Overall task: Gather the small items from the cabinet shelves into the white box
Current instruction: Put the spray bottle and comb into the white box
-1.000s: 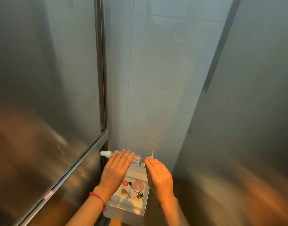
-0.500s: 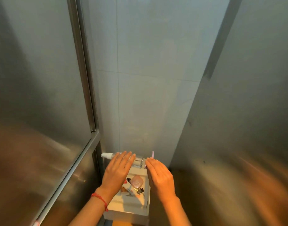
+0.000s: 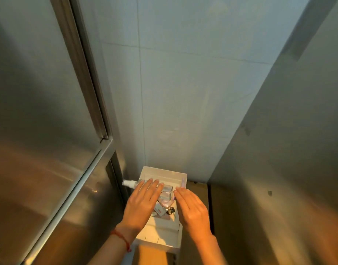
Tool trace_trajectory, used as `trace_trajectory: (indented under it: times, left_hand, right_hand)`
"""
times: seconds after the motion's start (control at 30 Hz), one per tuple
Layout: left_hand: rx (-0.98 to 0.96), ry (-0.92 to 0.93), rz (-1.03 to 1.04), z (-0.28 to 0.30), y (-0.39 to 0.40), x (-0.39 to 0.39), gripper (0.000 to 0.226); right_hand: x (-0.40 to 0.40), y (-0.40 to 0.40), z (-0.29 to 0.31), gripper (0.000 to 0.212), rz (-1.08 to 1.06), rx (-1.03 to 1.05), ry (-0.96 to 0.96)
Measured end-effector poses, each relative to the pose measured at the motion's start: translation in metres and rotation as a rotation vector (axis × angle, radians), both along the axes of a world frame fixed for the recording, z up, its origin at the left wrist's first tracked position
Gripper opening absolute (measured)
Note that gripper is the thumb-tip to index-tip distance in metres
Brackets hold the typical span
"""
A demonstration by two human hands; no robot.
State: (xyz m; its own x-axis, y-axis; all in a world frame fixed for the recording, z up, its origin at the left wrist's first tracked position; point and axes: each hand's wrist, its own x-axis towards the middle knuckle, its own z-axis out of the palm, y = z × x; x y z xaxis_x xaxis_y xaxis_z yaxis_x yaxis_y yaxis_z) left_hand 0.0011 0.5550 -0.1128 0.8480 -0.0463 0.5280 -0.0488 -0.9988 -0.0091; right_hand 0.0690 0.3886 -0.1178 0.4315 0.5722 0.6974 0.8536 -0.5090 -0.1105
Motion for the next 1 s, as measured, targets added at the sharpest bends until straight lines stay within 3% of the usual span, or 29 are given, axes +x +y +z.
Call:
trace_trajectory:
  times: [0.1,0.17,0.2,0.3,0.5,0.67,1.0]
  left_hand:
    - [0.010,-0.038,-0.008,-0.016,0.005,0.006,0.063]
    - [0.009,-0.052,-0.003,-0.026,0.008,0.009,0.057]
    - [0.007,-0.042,0.006,-0.031,0.008,0.011,0.057]
    - [0.010,0.021,0.020,-0.043,0.008,0.018,0.062]
    - [-0.021,0.019,-0.039,-0.075,0.013,0.027,0.082]
    - [-0.051,0.084,-0.028,-0.095,0.016,0.037,0.066]
    - [-0.087,0.120,-0.043,-0.138,0.022,0.051,0.068]
  right_hand:
    - [0.005,0.006,-0.018,0.035,0.001,-0.006,0.036]
    - [0.007,0.009,-0.030,0.021,0.013,-0.011,0.062]
    - [0.007,0.009,-0.035,0.017,0.007,-0.020,0.083]
    - [0.009,0.010,-0.050,0.043,0.010,-0.058,0.168]
    - [0.015,0.012,-0.075,0.051,-0.010,-0.094,0.227]
    - [0.021,0.015,-0.100,0.054,-0.019,-0.100,0.280]
    - [0.025,0.027,-0.140,0.053,-0.124,-0.149,0.404]
